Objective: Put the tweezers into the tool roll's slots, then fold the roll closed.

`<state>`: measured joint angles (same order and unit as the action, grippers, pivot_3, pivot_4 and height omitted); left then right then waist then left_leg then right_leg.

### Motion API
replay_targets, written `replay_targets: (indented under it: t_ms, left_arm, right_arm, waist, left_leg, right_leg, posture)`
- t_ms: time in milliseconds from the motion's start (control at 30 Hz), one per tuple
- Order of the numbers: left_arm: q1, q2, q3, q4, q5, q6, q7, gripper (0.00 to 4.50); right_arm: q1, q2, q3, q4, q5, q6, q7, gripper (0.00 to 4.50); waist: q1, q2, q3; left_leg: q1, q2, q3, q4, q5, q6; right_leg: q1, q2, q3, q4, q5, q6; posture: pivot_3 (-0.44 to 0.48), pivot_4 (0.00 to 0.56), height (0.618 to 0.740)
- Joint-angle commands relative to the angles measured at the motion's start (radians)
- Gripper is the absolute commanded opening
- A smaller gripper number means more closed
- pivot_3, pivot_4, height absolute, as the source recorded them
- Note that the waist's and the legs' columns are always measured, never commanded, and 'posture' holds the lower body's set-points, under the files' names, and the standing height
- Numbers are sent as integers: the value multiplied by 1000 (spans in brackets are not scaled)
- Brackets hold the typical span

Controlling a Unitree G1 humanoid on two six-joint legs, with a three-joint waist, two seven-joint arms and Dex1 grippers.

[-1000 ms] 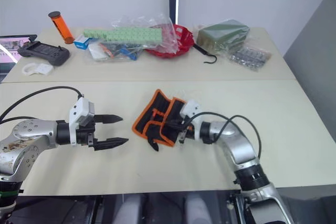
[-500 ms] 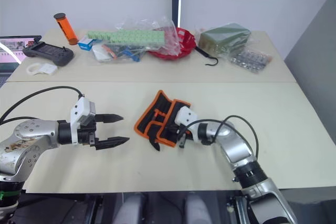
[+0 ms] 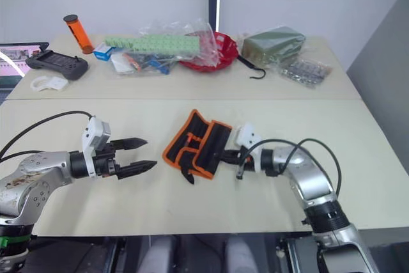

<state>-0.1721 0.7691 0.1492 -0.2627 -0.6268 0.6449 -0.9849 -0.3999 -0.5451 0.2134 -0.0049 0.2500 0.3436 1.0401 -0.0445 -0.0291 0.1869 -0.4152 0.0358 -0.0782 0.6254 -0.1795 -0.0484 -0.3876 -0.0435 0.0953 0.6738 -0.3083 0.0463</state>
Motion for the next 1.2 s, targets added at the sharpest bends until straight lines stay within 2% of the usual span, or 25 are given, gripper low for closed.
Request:
replay_targets:
  t_ms: [33, 467, 600, 733, 833, 967, 1200]
  left_arm:
    - [14, -14, 33, -19, -22, 13, 31, 4500]
    - [88, -87, 34, -34, -30, 31, 135, 4500]
    - [53, -155, 56, 10, -70, 126, 242, 4500]
    - [36, -213, 61, -2, -122, 180, 286, 4500]
    - [29, -244, 35, -3, -115, 188, 311, 4500]
    - [4, -285, 24, 29, -118, 215, 353, 3357]
    - [-26, -311, -4, 37, -110, 242, 367, 989]
  right_arm:
    - [-5, 9, 24, 10, -43, -50, -13, 31]
    - [-6, 4, 66, 56, -127, -59, -35, 31]
    - [-4, 3, 68, 54, -133, -62, -36, 31]
    - [-2, 22, 54, 47, -113, -38, -46, 31]
    - [-3, 33, 50, 35, -104, -18, -48, 31]
    - [-6, 35, 55, 35, -107, -14, -49, 0]
    - [-8, 39, 52, 34, -99, -2, -54, 0]
  waist:
    - [0, 0, 0]
    - [0, -1, -1]
    - [1, -1, -1]
    - [1, -2, -1]
    - [-1, -2, -1]
    - [0, -2, -1]
    - [-2, -2, -1]
  left_leg:
    - [0, 0, 0, 0, 0, 0]
    - [2, 0, 0, 0, 0, 0]
    - [3, 0, 0, 0, 0, 0]
    - [3, 0, 0, 1, 0, 0]
    - [3, 0, 0, 1, 0, 0]
    - [4, 0, 0, 1, 0, 0]
    - [5, 0, 0, 1, 0, 0]
  right_leg:
    - [0, 0, 0, 0, 0, 0]
    - [2, 0, 0, 1, 0, 0]
    - [2, 0, 0, 1, 0, 0]
    - [2, 0, 0, 2, 0, 0]
    - [2, 0, 0, 3, 0, 0]
    - [2, 0, 0, 4, 0, 0]
    - [3, 0, 0, 4, 0, 0]
  posture:
    - [0, 150, 740]
    - [0, 150, 740]
    - [0, 150, 740]
    - [0, 150, 740]
    - [0, 150, 740]
    - [0, 150, 740]
    - [0, 150, 740]
